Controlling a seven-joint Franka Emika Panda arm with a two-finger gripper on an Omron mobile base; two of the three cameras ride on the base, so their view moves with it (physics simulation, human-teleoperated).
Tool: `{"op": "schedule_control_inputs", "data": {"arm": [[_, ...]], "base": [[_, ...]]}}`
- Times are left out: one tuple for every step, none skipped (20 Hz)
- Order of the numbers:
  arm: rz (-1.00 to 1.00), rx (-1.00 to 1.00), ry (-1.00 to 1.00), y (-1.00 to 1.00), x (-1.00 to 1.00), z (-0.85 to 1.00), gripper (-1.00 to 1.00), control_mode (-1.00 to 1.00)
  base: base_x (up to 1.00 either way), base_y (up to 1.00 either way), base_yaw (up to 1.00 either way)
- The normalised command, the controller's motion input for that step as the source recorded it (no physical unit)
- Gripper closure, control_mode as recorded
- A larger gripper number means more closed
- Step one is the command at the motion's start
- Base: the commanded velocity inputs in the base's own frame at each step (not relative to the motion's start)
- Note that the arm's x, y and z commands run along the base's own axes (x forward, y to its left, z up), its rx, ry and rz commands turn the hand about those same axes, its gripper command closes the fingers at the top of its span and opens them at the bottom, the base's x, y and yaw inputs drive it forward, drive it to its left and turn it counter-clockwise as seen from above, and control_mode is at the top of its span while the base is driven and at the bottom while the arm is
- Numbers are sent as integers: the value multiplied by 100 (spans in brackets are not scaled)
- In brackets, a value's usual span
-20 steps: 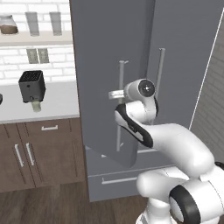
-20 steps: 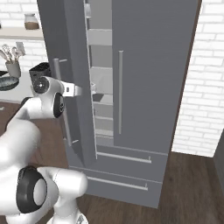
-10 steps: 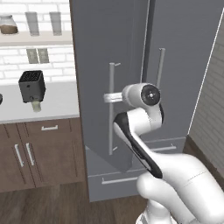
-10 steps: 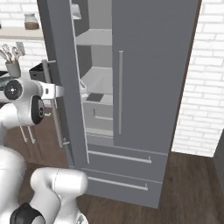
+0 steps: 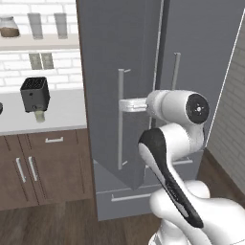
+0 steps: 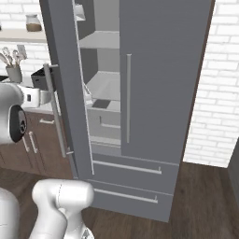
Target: Grab a lemon wedge from the fridge and one ice cube from the ice bowl, and put them in the glass of lemonade.
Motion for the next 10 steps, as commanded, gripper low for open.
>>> {"op": "schedule_control_inputs", "data": {"arm": [[0,17,0,-21,-95,68,-100,-100],[0,23,0,-48,-62,66,-100,-100],[-1,29,0,-68,-42,54,-100,-100],[-6,33,0,-85,-30,50,-100,-100],[-10,35,0,-91,-16,41,-100,-100],[-14,32,4,-96,0,24,-100,-100],[-18,30,6,-97,0,15,-100,-100],[-20,30,7,-96,0,11,-100,-100],[-21,33,9,-92,4,9,-100,-100],[-22,36,9,-89,10,9,-100,-100]], "base": [[0,0,0],[0,0,0],[0,0,0],[0,0,0],[0,0,0],[0,0,0],[0,0,0],[0,0,0],[0,0,0],[0,0,0]]}}
